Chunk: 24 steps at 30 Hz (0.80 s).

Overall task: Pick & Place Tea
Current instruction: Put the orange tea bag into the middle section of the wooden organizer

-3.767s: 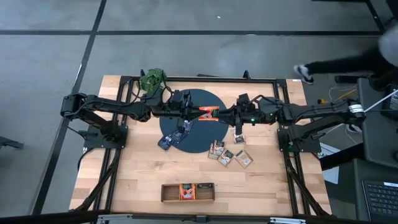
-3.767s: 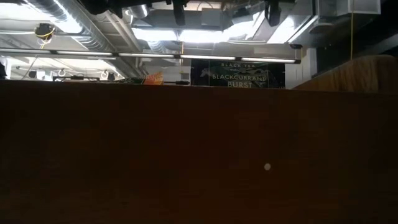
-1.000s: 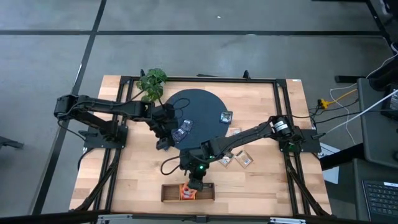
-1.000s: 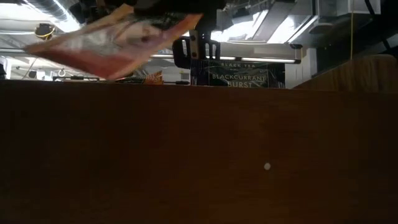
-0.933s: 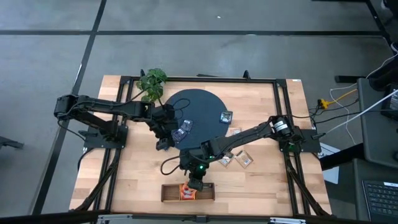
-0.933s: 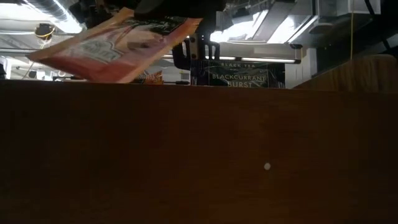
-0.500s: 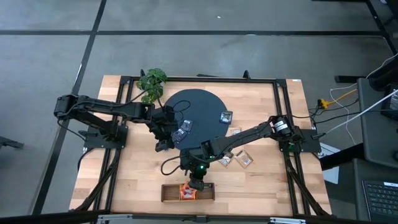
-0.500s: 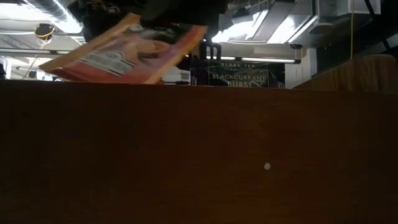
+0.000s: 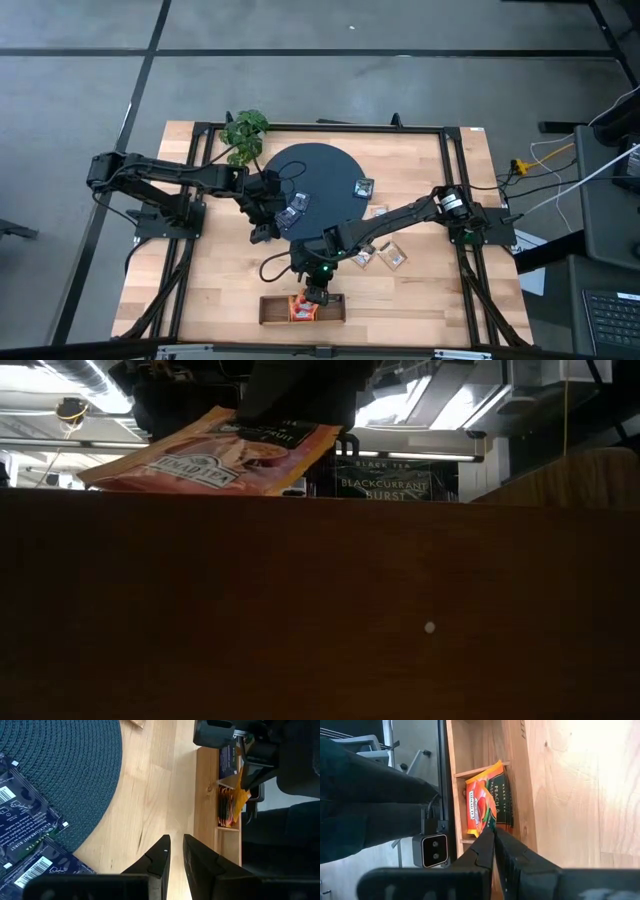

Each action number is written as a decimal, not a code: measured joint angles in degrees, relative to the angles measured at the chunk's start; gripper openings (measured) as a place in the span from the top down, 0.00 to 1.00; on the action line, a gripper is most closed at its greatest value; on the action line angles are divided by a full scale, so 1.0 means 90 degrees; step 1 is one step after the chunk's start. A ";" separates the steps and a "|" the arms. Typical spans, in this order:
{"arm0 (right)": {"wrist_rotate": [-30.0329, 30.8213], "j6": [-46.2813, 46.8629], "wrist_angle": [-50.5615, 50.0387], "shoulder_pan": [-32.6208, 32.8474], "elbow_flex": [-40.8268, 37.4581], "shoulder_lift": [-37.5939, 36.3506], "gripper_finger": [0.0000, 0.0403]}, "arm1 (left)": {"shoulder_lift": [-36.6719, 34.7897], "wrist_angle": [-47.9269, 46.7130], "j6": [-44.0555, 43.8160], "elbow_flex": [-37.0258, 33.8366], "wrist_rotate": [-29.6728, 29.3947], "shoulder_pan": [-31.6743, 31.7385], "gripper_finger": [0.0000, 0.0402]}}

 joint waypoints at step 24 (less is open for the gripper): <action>0.0156 -0.0009 0.0135 0.0000 -0.0007 -0.0065 0.76 | 0.0000 0.0004 -0.0142 0.0000 0.0008 -0.0002 0.88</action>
